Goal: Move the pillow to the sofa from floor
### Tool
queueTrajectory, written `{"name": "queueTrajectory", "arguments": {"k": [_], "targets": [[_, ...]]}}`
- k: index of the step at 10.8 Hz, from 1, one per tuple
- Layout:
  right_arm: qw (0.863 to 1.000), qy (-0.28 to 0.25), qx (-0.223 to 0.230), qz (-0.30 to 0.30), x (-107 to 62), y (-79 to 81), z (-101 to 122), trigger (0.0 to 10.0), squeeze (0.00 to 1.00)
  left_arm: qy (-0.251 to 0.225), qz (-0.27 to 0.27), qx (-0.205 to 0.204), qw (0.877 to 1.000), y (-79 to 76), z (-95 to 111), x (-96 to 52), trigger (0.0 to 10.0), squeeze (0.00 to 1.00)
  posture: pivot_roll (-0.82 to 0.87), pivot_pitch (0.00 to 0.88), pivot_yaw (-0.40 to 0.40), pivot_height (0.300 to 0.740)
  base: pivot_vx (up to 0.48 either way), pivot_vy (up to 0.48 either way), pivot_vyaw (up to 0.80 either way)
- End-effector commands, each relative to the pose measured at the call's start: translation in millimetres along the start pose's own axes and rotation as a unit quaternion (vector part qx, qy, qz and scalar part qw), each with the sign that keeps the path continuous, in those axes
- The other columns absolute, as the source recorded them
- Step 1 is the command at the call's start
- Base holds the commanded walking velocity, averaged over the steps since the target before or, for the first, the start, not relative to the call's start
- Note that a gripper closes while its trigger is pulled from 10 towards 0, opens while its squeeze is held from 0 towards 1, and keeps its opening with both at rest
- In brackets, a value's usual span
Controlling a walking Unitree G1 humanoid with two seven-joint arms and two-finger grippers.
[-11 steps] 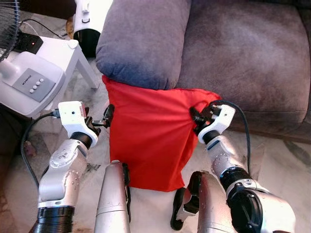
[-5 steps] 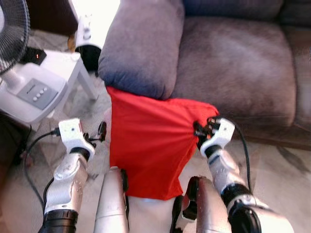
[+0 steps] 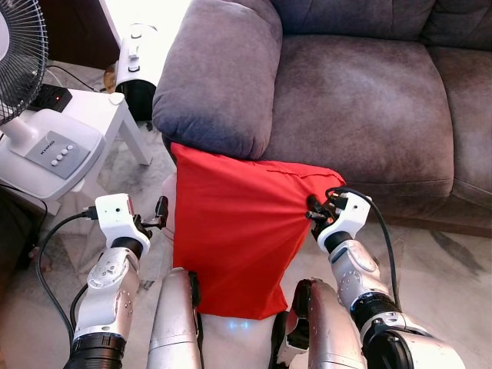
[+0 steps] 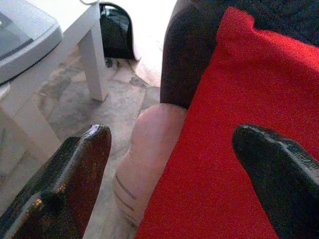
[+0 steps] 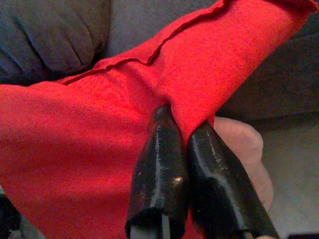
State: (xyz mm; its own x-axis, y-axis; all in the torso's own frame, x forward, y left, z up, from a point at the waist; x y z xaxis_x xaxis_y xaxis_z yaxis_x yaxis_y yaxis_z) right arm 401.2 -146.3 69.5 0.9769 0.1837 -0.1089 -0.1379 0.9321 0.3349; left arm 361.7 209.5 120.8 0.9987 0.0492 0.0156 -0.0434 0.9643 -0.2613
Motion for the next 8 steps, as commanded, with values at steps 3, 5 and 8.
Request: {"name": "queueTrajectory", "arguments": {"k": [3, 5, 8], "targets": [[1.000, -0.006, -0.003, -0.017, -4.2, -10.9, 1.4, 10.0, 0.00, 0.017, 0.005, 0.003, 1.000, 6.4, -10.7, -5.6, 10.0, 0.00, 0.19, 0.262, -0.033, 0.656, 0.000, 0.000, 0.00], [1.000, -0.006, -0.001, -0.017, -4.3, -10.6, 0.9, 10.0, 0.00, 0.014, 0.004, 0.004, 1.000, 6.3, -9.0, -5.3, 10.0, 0.00, 0.20, 0.264, -0.034, 0.677, 0.000, 0.000, 0.00], [1.000, -0.004, 0.001, -0.015, -3.9, -8.9, -0.2, 10.0, 0.00, 0.011, -0.002, 0.004, 1.000, 3.5, -7.1, -4.2, 10.0, 0.00, 0.20, 0.262, -0.036, 0.719, 0.000, 0.000, 0.00]]}}
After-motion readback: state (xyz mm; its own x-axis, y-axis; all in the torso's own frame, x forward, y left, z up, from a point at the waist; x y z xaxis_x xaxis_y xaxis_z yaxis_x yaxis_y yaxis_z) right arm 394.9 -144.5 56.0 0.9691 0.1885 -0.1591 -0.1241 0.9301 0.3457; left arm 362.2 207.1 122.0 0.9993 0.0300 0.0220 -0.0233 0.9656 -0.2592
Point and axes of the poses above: a point about 5 cm out from each wrist's last joint towards the gripper, its own x axis pointing out of the wrist towards the gripper, its own z axis along the axis of the wrist's last joint, y = z × x, the point moved 5 cm from there along x, pointing out of the wrist towards the gripper, and after that the axes turned 7 degrees about -x, right-handed, at the moved point
